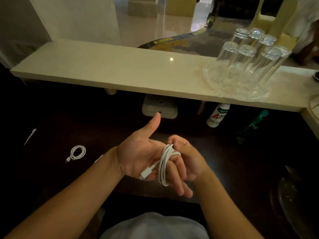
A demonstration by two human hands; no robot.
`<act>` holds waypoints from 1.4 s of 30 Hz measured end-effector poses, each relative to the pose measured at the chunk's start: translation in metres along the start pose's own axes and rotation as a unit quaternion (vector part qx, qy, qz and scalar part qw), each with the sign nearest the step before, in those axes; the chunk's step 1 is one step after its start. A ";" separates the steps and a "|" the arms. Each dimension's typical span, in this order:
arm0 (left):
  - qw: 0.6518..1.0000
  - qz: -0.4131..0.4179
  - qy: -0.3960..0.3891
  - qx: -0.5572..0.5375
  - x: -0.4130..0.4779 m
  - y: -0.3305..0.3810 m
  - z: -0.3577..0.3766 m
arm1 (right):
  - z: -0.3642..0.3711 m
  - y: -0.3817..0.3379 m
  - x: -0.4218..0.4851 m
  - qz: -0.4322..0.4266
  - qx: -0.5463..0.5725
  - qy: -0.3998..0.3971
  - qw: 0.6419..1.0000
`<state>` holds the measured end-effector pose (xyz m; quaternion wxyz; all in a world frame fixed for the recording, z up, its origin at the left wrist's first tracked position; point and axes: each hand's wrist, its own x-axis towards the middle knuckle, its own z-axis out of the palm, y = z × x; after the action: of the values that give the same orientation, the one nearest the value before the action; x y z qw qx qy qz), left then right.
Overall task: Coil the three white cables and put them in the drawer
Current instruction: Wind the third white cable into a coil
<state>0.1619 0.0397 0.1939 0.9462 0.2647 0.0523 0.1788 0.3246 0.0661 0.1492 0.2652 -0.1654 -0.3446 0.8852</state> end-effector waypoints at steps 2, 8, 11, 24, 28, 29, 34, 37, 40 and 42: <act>0.998 0.003 0.013 0.056 -0.002 -0.005 -0.009 | 0.007 0.015 -0.007 0.003 0.055 0.036 0.998; 0.995 0.018 0.038 0.092 -0.003 -0.011 -0.015 | 0.014 0.002 -0.025 -0.060 -0.159 0.140 0.976; 0.997 0.046 0.066 0.011 -0.003 -0.009 -0.020 | 0.019 -0.005 -0.030 -0.095 -0.273 0.150 0.946; 0.978 -0.040 0.123 0.163 -0.018 -0.002 -0.021 | 0.018 -0.017 -0.031 -0.032 -0.401 0.083 0.912; 0.962 -0.011 0.203 0.182 -0.010 -0.003 -0.007 | 0.013 -0.033 -0.031 -0.029 -0.406 0.042 0.912; 0.951 0.006 0.242 0.192 -0.006 -0.006 -0.001 | 0.012 -0.036 -0.032 -0.031 -0.402 0.038 0.914; 0.810 0.146 0.497 0.274 0.021 -0.038 0.024 | 0.008 -0.040 -0.030 -0.002 -0.407 0.023 0.913; 0.759 0.173 0.577 0.248 0.024 -0.050 0.017 | 0.005 -0.030 -0.022 0.022 -0.425 0.029 0.905; 0.743 0.180 0.632 0.128 0.025 -0.050 -0.009 | -0.005 -0.014 -0.009 0.040 -0.485 0.078 0.870; 0.718 0.171 0.669 0.088 0.025 -0.052 -0.029 | -0.013 -0.002 0.000 0.074 -0.509 0.102 0.851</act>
<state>0.1952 0.0219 0.1419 0.5903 0.1625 0.6408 0.4631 0.3312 0.0745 0.1409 0.1112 -0.3914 -0.7050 0.5808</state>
